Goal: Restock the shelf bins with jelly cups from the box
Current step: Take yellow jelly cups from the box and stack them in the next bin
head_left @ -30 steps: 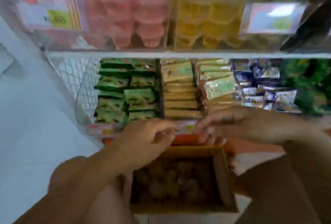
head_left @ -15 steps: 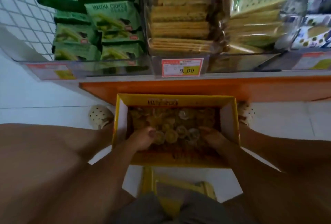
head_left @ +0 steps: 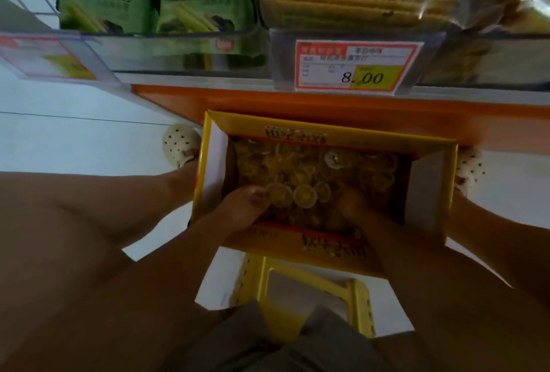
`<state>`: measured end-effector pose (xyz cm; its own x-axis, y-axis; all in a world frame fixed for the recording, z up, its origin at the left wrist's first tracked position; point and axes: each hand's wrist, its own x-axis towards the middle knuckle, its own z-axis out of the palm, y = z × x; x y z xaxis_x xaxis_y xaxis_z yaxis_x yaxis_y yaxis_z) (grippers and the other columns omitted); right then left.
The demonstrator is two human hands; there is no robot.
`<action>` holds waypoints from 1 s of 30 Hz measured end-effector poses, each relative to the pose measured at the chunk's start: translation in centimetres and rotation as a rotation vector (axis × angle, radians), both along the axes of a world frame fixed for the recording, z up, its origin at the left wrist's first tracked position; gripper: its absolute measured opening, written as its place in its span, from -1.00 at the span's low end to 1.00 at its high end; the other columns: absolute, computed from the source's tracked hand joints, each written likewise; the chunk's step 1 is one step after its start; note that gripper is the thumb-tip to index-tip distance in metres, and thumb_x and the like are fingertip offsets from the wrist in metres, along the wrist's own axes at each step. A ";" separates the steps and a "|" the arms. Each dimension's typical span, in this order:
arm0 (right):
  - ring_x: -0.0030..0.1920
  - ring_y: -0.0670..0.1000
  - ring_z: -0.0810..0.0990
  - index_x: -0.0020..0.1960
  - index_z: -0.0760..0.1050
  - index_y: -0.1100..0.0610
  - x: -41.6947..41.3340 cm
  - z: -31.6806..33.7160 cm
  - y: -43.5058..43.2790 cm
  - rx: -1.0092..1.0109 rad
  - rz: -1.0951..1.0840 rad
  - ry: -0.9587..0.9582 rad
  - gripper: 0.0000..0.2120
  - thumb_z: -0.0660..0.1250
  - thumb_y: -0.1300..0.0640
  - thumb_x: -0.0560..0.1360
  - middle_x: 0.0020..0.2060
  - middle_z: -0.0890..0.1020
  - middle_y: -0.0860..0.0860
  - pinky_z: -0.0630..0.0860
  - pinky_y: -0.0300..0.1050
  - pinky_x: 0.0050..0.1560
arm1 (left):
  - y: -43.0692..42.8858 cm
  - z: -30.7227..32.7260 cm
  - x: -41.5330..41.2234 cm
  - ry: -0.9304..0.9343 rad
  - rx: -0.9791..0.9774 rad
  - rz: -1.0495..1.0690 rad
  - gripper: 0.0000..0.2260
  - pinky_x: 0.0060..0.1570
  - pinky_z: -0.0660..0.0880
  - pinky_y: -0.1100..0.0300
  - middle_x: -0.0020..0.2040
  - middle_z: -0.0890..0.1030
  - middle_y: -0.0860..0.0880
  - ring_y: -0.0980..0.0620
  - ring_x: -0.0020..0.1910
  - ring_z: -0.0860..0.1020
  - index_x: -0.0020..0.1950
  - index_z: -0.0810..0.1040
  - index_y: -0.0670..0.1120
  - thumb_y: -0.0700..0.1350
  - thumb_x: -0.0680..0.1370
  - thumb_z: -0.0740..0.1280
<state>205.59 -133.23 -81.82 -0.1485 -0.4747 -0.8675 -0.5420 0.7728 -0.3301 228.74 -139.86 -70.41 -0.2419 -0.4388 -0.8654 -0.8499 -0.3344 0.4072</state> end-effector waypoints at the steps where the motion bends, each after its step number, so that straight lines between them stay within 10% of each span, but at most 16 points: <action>1: 0.31 0.22 0.44 0.40 0.39 0.15 0.3 -0.2 -0.1 -0.012 0.006 0.028 -0.58 0.28 0.13 0.55 0.31 0.48 0.18 0.38 0.06 0.32 | 0.0 -0.1 0.2 0.005 0.012 0.031 -0.74 -0.21 0.43 0.48 -0.10 0.58 -0.05 0.13 -0.17 0.52 0.31 0.48 -0.23 -0.27 0.62 0.22; 8: 0.16 0.23 0.53 0.24 0.48 0.23 2.3 -1.1 0.2 -0.025 -0.080 0.075 -0.67 0.24 0.04 0.60 0.18 0.57 0.20 0.46 0.07 0.19 | -0.5 -0.2 1.4 -0.035 -0.008 0.095 -0.70 -0.07 0.41 0.37 0.13 0.61 -0.04 0.09 0.06 0.54 0.35 0.46 -0.06 -0.14 0.62 0.26; 13: 0.28 0.24 0.47 0.54 0.09 0.04 3.0 -0.7 0.1 -0.147 -0.106 -0.063 -0.35 0.32 0.14 0.55 0.36 0.44 0.16 0.45 0.11 0.22 | -0.2 -0.8 1.3 -0.046 -0.002 0.084 -0.74 0.09 0.45 0.20 0.14 0.60 -0.01 0.02 0.14 0.54 0.31 0.48 0.04 -0.09 0.63 0.23; 17: 0.23 0.17 0.51 0.51 0.20 0.08 2.5 -1.6 -0.1 -0.134 -0.067 -0.056 -0.46 0.25 0.20 0.56 0.28 0.49 0.15 0.46 0.01 0.20 | -0.1 -0.6 1.5 -0.043 -0.011 0.055 -0.73 0.06 0.42 0.27 0.24 0.57 -0.04 0.02 0.17 0.52 0.35 0.45 0.00 -0.09 0.64 0.21; 21: -0.15 -0.10 0.51 0.29 0.41 0.26 2.6 -0.4 -0.8 -0.239 -0.228 -0.109 -0.70 0.09 0.39 0.61 -0.09 0.46 -0.01 0.51 -0.33 -0.28 | -0.4 -0.6 1.7 -0.065 -0.033 0.013 -0.68 0.14 0.38 0.26 0.31 0.51 -0.06 -0.04 0.26 0.49 0.40 0.41 -0.08 -0.14 0.64 0.21; 25: 0.12 0.05 0.53 0.36 0.41 0.18 0.9 1.4 -0.9 -0.129 -0.271 -0.153 -0.62 0.25 0.34 0.56 0.12 0.53 0.05 0.44 -0.10 0.07 | -0.4 -1.8 0.5 -0.030 -0.012 0.057 -0.71 -0.19 0.46 0.43 0.14 0.58 -0.09 0.06 -0.04 0.56 0.35 0.46 -0.09 -0.20 0.62 0.24; 28: 0.20 0.15 0.55 0.33 0.46 0.22 -0.1 2.8 0.0 -0.105 -0.432 -0.153 -0.65 0.30 0.30 0.56 0.22 0.55 0.18 0.48 -0.18 -0.09 | -0.6 -3.2 -1.0 -0.012 -0.042 -0.040 -0.66 0.10 0.51 0.17 0.22 0.57 -0.08 -0.04 0.14 0.55 0.36 0.46 -0.04 -0.07 0.59 0.31; 30: -0.10 -0.01 0.67 0.33 0.47 0.19 -0.6 4.1 0.7 -0.080 -0.505 -0.188 -0.66 0.30 0.28 0.56 0.02 0.62 0.19 0.48 -0.27 -0.33 | -0.9 -4.4 -2.0 -0.014 -0.067 -0.112 -0.61 0.21 0.46 0.07 0.28 0.53 -0.12 -0.12 0.25 0.50 0.39 0.43 -0.07 -0.07 0.57 0.34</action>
